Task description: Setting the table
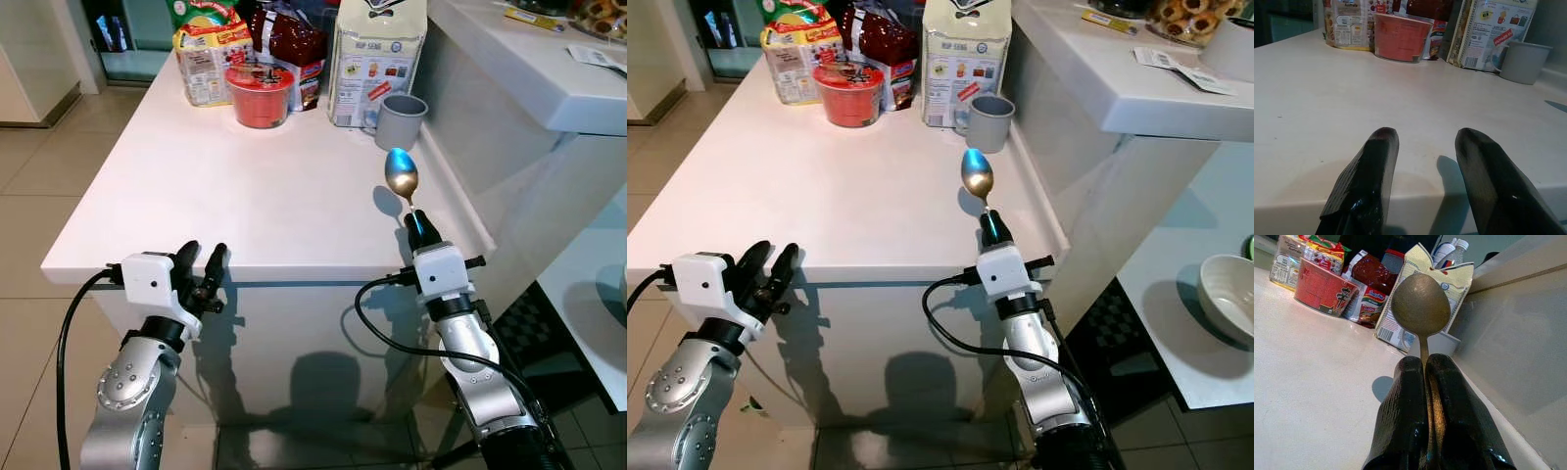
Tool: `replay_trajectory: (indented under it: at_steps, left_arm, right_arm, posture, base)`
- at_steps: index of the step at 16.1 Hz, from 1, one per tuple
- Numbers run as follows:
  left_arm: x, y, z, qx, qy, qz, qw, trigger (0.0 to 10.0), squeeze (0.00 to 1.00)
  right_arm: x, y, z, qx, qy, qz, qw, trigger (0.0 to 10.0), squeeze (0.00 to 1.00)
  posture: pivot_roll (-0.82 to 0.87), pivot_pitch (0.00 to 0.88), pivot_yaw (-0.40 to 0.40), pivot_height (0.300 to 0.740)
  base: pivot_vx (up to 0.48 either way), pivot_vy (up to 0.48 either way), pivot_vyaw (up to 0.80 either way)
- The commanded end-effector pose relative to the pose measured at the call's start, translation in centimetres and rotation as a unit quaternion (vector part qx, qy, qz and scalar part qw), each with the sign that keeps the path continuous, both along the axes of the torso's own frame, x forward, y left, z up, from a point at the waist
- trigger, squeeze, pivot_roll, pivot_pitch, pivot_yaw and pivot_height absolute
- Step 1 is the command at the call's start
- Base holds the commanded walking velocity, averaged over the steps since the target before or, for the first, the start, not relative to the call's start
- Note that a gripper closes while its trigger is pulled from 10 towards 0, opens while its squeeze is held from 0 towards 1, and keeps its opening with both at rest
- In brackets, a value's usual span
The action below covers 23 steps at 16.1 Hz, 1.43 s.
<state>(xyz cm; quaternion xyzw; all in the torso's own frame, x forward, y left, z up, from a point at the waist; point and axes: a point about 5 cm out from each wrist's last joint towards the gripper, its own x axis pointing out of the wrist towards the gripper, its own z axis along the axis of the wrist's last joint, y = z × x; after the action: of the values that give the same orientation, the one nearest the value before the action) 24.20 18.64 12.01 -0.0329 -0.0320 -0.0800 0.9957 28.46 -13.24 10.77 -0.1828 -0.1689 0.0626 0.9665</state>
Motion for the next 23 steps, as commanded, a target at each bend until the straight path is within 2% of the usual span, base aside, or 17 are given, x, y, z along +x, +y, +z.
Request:
replay_trajectory:
  at_steps: [1,4,6,8,11,13,15,21,23]
  left_arm:
    - [-0.1,-0.2,-0.4,-0.004,0.008,-0.006,1.0,10.0,0.0]
    - [0.1,-0.5,-0.8,0.001,0.009,-0.009,1.0,10.0,0.0]
    - [0.4,-1.0,-1.0,-0.001,0.012,-0.015,1.0,10.0,0.0]
    - [0.9,-1.4,-1.0,-0.012,0.017,-0.025,0.999,10.0,0.0]
    - [2.4,-1.5,-1.0,-0.044,0.033,-0.011,0.998,10.0,0.0]
    - [2.3,-1.3,-0.7,-0.039,0.02,-0.004,0.999,10.0,0.0]
    - [1.9,-1.7,-0.8,-0.04,0.017,-0.007,0.999,10.0,0.0]
    - [2.0,-2.0,-0.8,-0.037,0.017,0.001,0.999,10.0,0.0]
    - [2.0,-2.2,-0.9,-0.036,0.017,0.002,0.999,10.0,0.0]
  right_arm:
    - [0.2,-0.2,0.6,0.002,-0.009,-0.001,1.0,0.0,0.0]
    - [0.3,0.4,0.7,-0.004,-0.009,0.01,1.0,0.0,0.0]
    - [0.5,0.3,0.2,0.01,0.015,0.009,1.0,0.0,0.0]
    - [0.8,0.1,-0.1,0.022,0.033,0.001,0.999,0.0,0.0]
    - [1.4,0.7,0.0,0.025,0.034,0.009,0.999,0.0,0.0]
    - [1.3,0.7,0.1,0.027,0.036,0.011,0.999,0.0,0.0]
    - [1.1,0.5,-0.4,0.026,0.046,0.011,0.999,0.0,0.0]
    - [1.0,0.1,-0.7,0.026,0.059,0.011,0.998,0.0,0.0]
    - [0.9,0.0,-1.0,0.026,0.066,0.009,0.997,0.0,0.0]
  posture:
    - [0.16,0.0,-0.059,0.74]
    - [0.14,0.0,-0.055,0.74]
    - [0.13,0.0,-0.053,0.74]
    - [0.13,0.0,-0.053,0.74]
    - [0.13,0.0,-0.046,0.74]
    - [0.13,0.0,-0.05,0.74]
    - [0.13,0.0,-0.059,0.74]
    - [0.12,0.0,-0.064,0.74]
    - [0.11,0.0,-0.067,0.74]
  base:
    - [0.0,0.0,0.0]
    - [0.0,0.0,0.0]
    - [0.0,0.0,0.0]
    - [0.0,0.0,0.0]
    - [0.0,0.0,0.0]
    - [0.0,0.0,0.0]
    - [0.0,0.0,0.0]
    - [0.0,0.0,0.0]
    - [-0.341,0.0,0.0]
